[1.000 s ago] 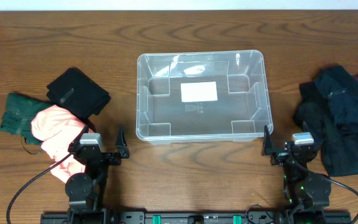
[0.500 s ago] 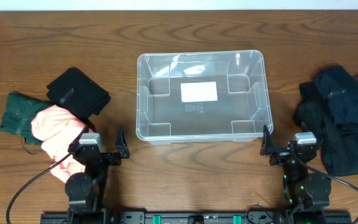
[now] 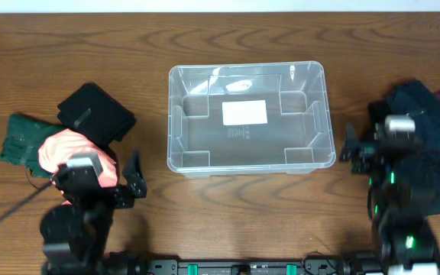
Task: Pack container
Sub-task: 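Reach the right gripper to the black folded shirt and grasp it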
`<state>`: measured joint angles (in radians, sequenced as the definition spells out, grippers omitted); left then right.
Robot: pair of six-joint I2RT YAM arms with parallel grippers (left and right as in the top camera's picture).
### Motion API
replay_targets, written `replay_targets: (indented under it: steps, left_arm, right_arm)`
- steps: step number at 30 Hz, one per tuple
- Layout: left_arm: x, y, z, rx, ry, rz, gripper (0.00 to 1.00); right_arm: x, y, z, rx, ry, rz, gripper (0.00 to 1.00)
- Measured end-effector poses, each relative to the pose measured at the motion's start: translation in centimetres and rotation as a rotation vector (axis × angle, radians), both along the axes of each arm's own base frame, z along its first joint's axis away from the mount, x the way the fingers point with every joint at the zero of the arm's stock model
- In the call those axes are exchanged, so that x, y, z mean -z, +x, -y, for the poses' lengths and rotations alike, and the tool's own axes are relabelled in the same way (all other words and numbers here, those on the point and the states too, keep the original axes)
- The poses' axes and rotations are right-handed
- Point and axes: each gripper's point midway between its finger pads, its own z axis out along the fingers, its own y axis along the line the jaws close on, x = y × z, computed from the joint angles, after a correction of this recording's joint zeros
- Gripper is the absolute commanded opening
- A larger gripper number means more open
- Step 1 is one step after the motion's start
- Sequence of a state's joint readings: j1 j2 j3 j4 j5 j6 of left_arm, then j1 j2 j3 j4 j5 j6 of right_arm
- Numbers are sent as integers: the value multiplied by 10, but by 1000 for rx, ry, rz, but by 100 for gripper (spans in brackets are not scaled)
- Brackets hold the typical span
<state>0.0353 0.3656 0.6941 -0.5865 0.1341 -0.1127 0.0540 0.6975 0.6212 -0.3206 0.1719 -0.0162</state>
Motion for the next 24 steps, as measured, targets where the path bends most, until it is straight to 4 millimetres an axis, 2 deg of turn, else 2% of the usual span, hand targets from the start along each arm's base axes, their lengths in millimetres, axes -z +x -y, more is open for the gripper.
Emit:
replay_targets:
  steps: [2, 6, 10, 14, 18, 24]
  left_arm:
    - [2, 6, -1, -5, -3, -93, 98]
    - [9, 16, -7, -31, -12, -261, 98]
    - [3, 27, -25, -100, -29, -337, 98]
    - [7, 32, -49, -198, -69, -387, 98]
    - [24, 35, -72, -274, -118, -455, 98]
    - [57, 40, -102, -363, -184, -579, 98]
  right_arm:
    - [3, 18, 10, 32, -23, -113, 99]
    - [16, 46, 42, 122, -38, -344, 99]
    - [28, 71, 75, 191, -37, -510, 99]
    - [43, 93, 98, 206, -87, -580, 99]
    - [70, 98, 111, 194, -163, -672, 99]
    - [122, 92, 136, 223, -226, -839, 99]
